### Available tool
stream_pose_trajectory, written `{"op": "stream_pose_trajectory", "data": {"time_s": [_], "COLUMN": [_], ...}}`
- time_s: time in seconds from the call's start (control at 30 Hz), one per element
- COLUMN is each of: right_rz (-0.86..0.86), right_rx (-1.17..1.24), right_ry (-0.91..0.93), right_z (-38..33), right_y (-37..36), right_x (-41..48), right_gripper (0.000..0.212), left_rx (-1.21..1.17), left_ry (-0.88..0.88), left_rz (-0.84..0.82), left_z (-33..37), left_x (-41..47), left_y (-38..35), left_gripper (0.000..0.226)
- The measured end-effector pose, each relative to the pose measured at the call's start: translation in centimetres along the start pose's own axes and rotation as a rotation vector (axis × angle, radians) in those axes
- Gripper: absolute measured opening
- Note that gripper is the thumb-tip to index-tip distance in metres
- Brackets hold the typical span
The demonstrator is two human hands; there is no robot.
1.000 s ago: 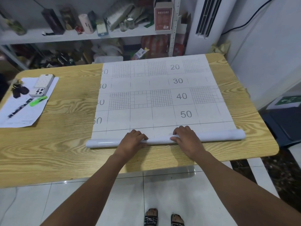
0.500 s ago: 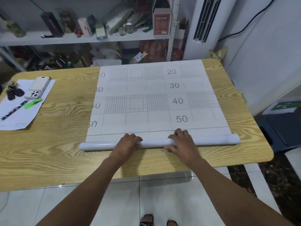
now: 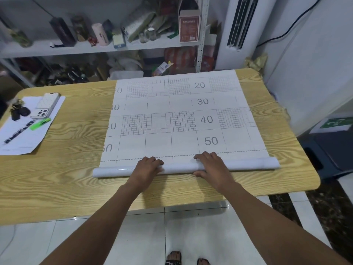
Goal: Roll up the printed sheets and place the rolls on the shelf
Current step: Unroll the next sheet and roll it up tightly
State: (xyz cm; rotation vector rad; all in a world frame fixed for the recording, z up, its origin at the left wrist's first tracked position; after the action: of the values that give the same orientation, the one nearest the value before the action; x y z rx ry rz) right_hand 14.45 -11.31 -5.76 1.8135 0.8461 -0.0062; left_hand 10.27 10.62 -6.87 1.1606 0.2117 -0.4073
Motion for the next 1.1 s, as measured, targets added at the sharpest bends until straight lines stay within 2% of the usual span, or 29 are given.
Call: {"op": "stream_pose_trajectory", "data": {"time_s": [0.17,0.37,0.77,0.87,0.97,1.1], "right_rz": [0.026,0.023,0.0,-0.004,0.001,-0.008], "right_rx": [0.075,0.063,0.021,0.022,0.038,0.023], "right_ry": [-0.005,-0.012,-0.052,-0.046,-0.044,-0.037], "right_z": [-0.1,-0.1,-0.2,-0.5,-0.7,-0.9], "right_y": [0.6,0.7,1.2,1.2,1.3,1.2], "right_x": [-0.4,-0.3,-0.7,-0.8,-0.8,-0.7], "right_gripper": [0.051,0.045,0.031,0.028,0.028,0.03], "left_rx": [-0.098,0.001,0.107,0.115,0.23,0.26], "left_ry": [0.082,0.043,-0.057,-0.078,-0.045,-0.054], "left_rz": [0.024,-0.011,-0.009,-0.024,-0.013,-0.017], "left_z": [0.1,-0.3,0.7,0.8,0.3,0.2], "left_x": [-0.1,0.0,-0.9,-0.9,-0.8,-0.9], "left_y": [0.4,-0.2,0.1,-0.2,-0.3,-0.2], "left_gripper": [0.04,0.056,0.046,0.06,0.07,0.057]}}
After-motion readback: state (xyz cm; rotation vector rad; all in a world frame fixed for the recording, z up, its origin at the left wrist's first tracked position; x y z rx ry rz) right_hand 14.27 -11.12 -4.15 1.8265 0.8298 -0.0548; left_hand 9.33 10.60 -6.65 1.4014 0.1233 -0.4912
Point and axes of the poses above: each hand's wrist, its own x-axis towards the middle knuckle, its own y-axis out of the back of the hand, z = x × y, the point moved 5 cm from there along x, towards the middle knuckle, and after that the axes turned 14 degrees about -z, right-handed, at the moved point
